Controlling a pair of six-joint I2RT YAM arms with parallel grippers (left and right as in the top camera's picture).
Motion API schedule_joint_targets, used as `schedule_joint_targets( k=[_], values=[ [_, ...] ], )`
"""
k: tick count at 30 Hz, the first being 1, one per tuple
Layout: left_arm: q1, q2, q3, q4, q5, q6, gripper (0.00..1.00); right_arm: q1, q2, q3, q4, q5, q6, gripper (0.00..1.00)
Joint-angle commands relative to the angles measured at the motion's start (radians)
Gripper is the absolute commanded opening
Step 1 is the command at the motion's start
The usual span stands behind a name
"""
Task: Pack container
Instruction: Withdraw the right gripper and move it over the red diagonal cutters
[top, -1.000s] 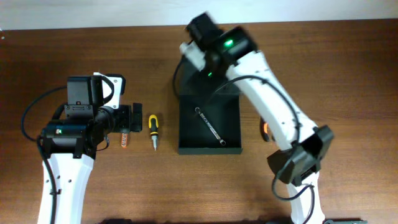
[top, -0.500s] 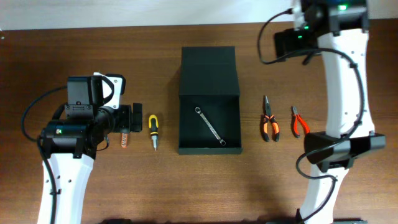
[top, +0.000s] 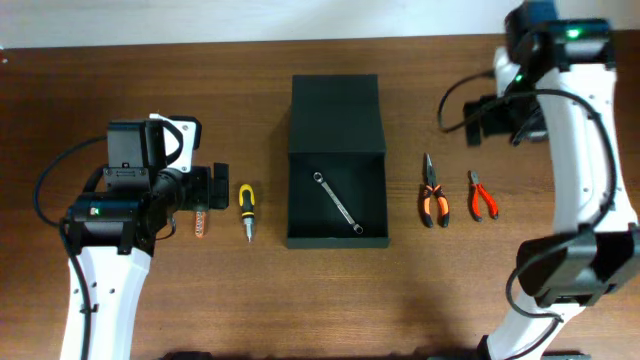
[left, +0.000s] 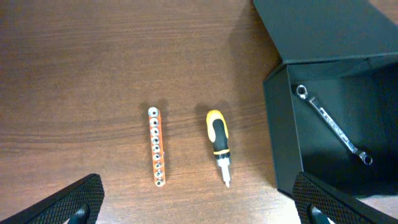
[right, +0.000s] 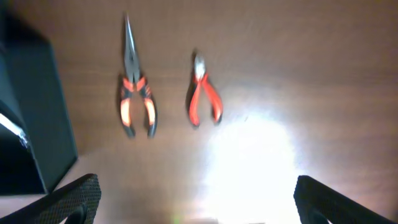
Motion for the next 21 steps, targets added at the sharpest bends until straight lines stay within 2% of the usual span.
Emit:
schedule_joint_targets(
  k=[1, 11, 21],
  values=[
    [0.002, 0.002, 0.018, 0.004, -0.011, -0.006, 0.99, 0.02, -0.007, -0.142, 0.06, -0.032, 0.002, 0.99],
    [0.002, 0.002, 0.018, -0.004, -0.011, -0.006, 0.99, 0.022, -0.007, -0.42, 0.298, -0.082, -0.004, 0.99],
    [0.002, 0.002, 0.018, -0.026, -0.011, -0.006, 0.99, -0.009, -0.007, -0.465, 0.416, -0.029, -0.041, 0.99]
  ],
)
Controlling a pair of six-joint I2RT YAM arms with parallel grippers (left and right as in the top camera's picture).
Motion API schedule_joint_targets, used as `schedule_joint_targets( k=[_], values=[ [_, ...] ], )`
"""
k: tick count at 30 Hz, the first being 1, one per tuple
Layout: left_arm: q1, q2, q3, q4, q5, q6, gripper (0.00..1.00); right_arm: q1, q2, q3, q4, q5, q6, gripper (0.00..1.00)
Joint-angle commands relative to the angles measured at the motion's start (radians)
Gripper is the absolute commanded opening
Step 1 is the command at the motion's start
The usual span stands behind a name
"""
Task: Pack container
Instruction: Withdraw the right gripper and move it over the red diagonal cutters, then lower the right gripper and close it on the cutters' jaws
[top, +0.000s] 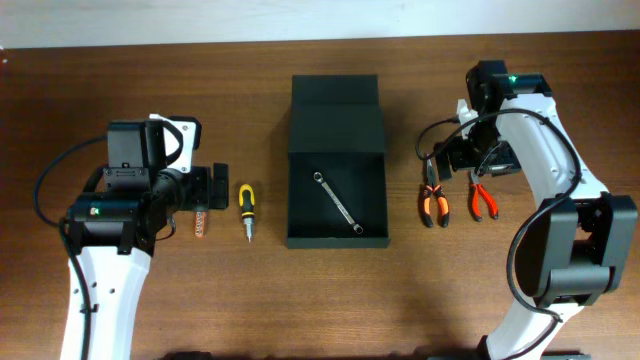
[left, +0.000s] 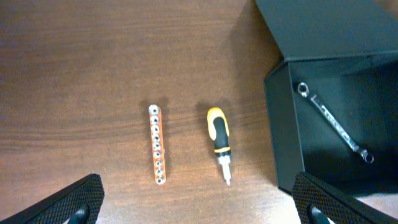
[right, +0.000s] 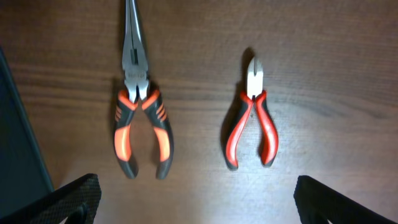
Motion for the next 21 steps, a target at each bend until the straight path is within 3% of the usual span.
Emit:
schedule_joint_targets(
  k=[1, 11, 21],
  values=[
    [0.002, 0.002, 0.018, -0.017, -0.008, -0.006, 0.99, -0.029, -0.007, -0.005, 0.014, 0.059, -0.01, 0.99],
    [0.002, 0.002, 0.018, -0.034, -0.008, -0.006, 0.99, -0.196, -0.007, -0.005, 0.013, 0.036, -0.1, 0.99],
    [0.002, 0.002, 0.018, -0.031, -0.008, -0.006, 0.99, -0.162, -0.002, -0.048, 0.045, -0.033, -0.179, 0.99]
  ],
)
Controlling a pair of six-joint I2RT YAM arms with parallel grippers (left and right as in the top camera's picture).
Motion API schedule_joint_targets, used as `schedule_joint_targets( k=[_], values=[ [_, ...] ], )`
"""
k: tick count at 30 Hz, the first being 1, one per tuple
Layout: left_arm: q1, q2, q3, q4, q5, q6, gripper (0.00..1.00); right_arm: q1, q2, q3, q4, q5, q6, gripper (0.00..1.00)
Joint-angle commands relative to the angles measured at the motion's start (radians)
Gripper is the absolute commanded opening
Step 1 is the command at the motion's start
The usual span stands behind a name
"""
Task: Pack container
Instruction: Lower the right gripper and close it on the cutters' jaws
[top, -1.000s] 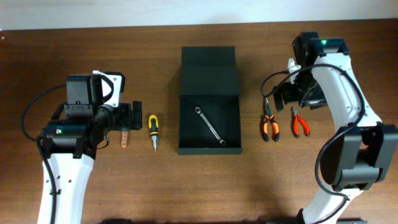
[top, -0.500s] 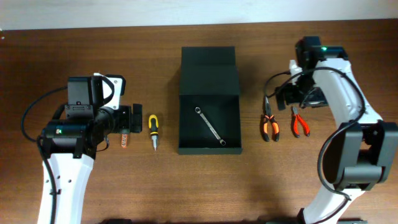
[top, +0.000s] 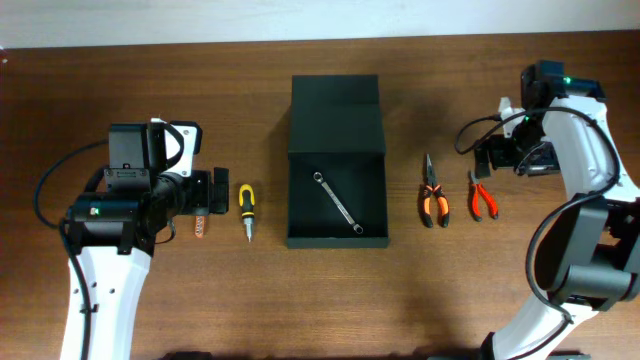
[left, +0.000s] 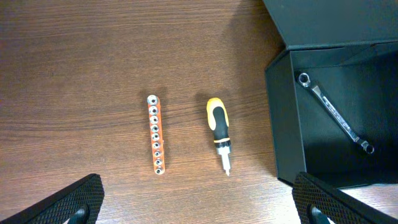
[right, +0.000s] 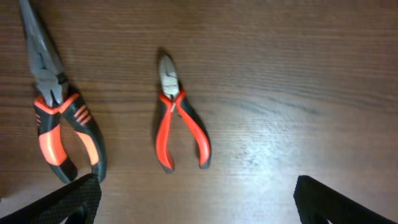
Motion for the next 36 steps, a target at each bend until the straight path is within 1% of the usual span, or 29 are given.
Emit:
schedule_joint_targets(
  k=[1, 6, 16, 20, 30, 33, 36],
  values=[
    [0.002, 0.002, 0.018, 0.002, -0.008, -0.006, 0.99, 0.023, -0.002, -0.052, 0.021, -0.019, -0.029, 0.99],
    [0.002, 0.002, 0.018, 0.002, -0.008, -0.006, 0.99, 0.024, -0.001, -0.146, 0.104, -0.013, -0.051, 0.99],
    [0.002, 0.002, 0.018, 0.001, -0.008, -0.006, 0.99, 0.024, 0.015, -0.149, 0.164, -0.036, -0.122, 0.99],
    [0.002, 0.002, 0.018, -0.002, -0.008, -0.006, 0.99, 0.025, 0.019, -0.149, 0.185, -0.039, -0.12, 0.99],
    [0.002, 0.002, 0.018, -0.003, -0.008, -0.006, 0.99, 0.03, 0.083, -0.149, 0.207, -0.035, -0.041, 0.99],
    [0.002, 0.002, 0.018, -0.003, -0.008, -0.006, 0.99, 0.031, 0.092, -0.149, 0.217, -0.012, 0.016, 0.99],
    [0.002, 0.002, 0.018, -0.003, -0.007, -0.006, 0.99, 0.032, 0.097, -0.149, 0.22, -0.013, 0.022, 0.99]
  ],
)
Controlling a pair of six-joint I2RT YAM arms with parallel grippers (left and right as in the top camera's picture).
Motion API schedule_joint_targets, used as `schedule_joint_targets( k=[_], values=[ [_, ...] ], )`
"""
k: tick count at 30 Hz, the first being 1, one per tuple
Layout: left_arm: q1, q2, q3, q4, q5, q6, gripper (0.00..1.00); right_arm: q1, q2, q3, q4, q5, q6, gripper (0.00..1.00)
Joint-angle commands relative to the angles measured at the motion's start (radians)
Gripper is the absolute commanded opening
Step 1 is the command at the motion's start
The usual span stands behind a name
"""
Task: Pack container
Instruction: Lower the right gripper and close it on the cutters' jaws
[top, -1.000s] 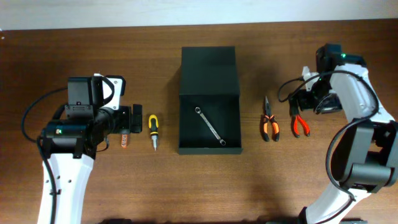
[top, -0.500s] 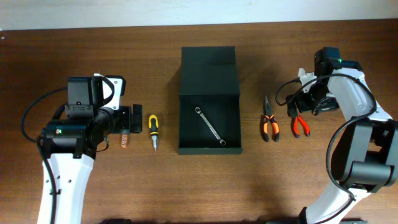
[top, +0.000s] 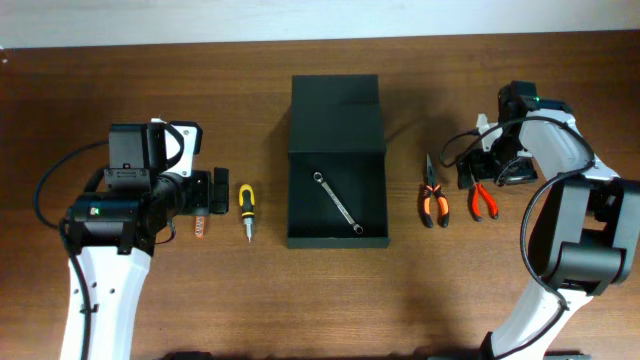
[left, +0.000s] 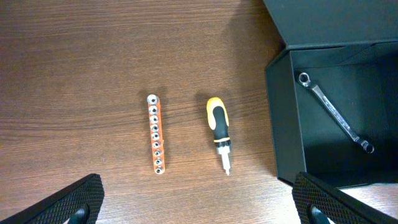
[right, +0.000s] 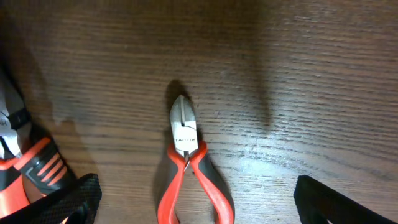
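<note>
An open black box (top: 300, 190) stands mid-table with a silver wrench (top: 337, 203) inside. Right of it lie orange-black long-nose pliers (top: 432, 197) and red cutters (top: 483, 199). My right gripper (top: 478, 172) hovers low over the cutters (right: 184, 134), open, its fingers either side of the handles in the right wrist view. To the box's left are a yellow-black screwdriver (left: 218, 130) and an orange bit holder (left: 155, 134). My left gripper (left: 198, 205) is open above them, holding nothing.
The box's lid (top: 336, 112) lies folded back behind it. The long-nose pliers (right: 31, 174) sit close to the right gripper's left finger. A pale strip runs along the table's far edge.
My right gripper has moved left and lower, from beside the red cutters to right over them; the cutters fill more of the wrist view. The left arm and all tools are unmoved.
My right arm was first raised at the back right, its view blurred. Then it hung over both pliers near the box, then further right past the cutters, and now sits low over the cutters. The left arm stayed open above the screwdriver and bit holder.
</note>
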Motion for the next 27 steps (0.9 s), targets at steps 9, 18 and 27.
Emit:
schedule_joint_targets(
  k=[9, 18, 27],
  values=[
    [0.002, 0.002, 0.018, -0.003, -0.007, -0.006, 0.99, 0.013, 0.019, -0.019, 0.002, 0.011, 0.006, 0.99],
    [0.002, 0.002, 0.018, -0.01, -0.007, -0.006, 0.99, 0.013, 0.019, -0.039, -0.006, -0.015, -0.059, 0.99],
    [0.002, 0.002, 0.018, -0.01, -0.008, -0.006, 0.99, 0.013, 0.019, -0.066, 0.013, -0.015, -0.077, 0.99]
  ],
)
